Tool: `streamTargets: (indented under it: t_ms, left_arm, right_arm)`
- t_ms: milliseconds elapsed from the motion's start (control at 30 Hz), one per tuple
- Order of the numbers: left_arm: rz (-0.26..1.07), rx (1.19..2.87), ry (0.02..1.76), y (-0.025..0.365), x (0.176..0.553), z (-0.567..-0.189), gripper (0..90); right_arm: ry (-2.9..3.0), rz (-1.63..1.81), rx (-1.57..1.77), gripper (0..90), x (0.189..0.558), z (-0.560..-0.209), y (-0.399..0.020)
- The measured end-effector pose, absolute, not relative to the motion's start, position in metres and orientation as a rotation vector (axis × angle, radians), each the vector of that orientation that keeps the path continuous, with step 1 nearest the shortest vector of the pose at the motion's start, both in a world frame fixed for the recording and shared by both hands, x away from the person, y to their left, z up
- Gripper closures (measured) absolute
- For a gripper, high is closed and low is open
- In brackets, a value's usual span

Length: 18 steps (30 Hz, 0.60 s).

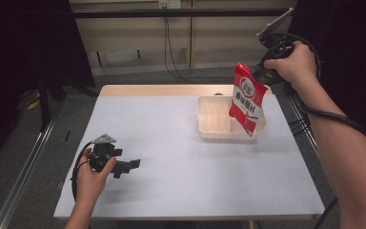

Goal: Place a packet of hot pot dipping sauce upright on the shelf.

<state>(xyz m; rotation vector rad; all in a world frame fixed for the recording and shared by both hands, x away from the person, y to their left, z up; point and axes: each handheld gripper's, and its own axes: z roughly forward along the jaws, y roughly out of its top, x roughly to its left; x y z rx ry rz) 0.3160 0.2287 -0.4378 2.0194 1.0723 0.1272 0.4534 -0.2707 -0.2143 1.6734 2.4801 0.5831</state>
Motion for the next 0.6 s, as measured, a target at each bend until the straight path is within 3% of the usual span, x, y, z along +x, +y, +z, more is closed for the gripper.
streamTargets:
  t_ms: [600]
  left_arm:
    - [0.123,2.026,1.078,0.2259,0.3158,-0.4397,6.0]
  right_arm:
    - [2.508,0.584,1.647,90.0,0.4644,-0.2207,-0.2721]
